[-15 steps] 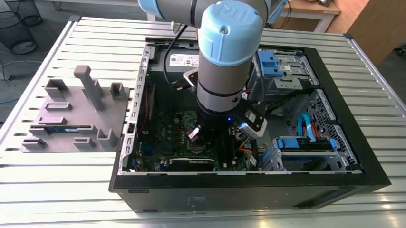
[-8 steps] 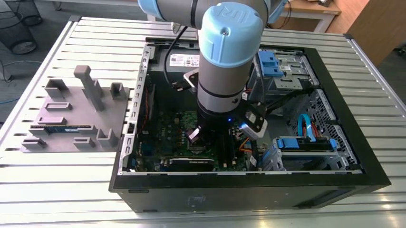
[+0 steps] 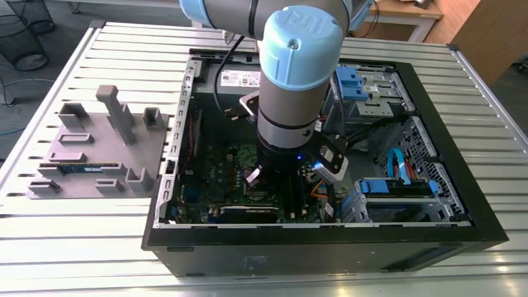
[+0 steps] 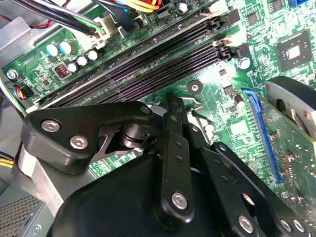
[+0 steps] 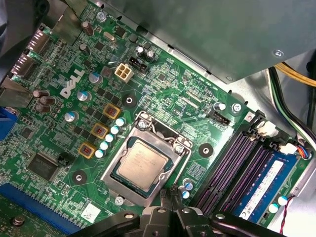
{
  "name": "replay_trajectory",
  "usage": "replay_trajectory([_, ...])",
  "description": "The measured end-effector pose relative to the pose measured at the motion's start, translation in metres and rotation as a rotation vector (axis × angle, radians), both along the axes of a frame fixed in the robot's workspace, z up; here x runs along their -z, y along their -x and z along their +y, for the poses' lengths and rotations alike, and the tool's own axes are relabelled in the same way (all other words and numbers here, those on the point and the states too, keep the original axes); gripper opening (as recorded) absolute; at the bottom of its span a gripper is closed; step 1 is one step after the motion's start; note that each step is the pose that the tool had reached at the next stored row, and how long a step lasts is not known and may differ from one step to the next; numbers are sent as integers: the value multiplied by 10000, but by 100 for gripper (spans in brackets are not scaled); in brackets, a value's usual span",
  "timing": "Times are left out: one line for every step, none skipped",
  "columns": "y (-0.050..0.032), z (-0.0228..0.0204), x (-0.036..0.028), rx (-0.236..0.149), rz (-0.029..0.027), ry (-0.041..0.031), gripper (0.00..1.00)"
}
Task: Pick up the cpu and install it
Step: 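Install the first cpu locking lever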
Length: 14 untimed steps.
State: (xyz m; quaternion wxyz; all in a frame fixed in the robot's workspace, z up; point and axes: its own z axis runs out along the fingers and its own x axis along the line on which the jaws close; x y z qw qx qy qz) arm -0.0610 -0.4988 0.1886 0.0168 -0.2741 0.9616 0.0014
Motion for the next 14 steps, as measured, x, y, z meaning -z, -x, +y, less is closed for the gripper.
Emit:
replay_trajectory([0,0,0,0,1,1,11])
replay_trajectory([0,0,0,-1,1,1,11])
replay_trajectory([0,0,0,-1,0,0,11])
replay_trajectory([0,0,1,-1,0,0,11])
replay_trajectory([0,0,1,-1,0,0,11])
replay_trajectory([0,0,1,-1,0,0,11])
replay_trajectory([0,0,1,-1,0,-1,11])
replay_trajectory([0,0,1,-1,-1,-2,11])
replay_trajectory([-1,0,-2,-1,-1,-2,11])
replay_trajectory([0,0,-6,-1,-1,-3,11])
replay_trajectory([0,0,-11,0,-2,-5,11])
replay_trajectory([0,0,-18,2,-2,-6,11])
replay_trajectory([-1,1,-24,3,-3,-7,11])
replay_trajectory([-1,0,-32,4,-3,-3,11])
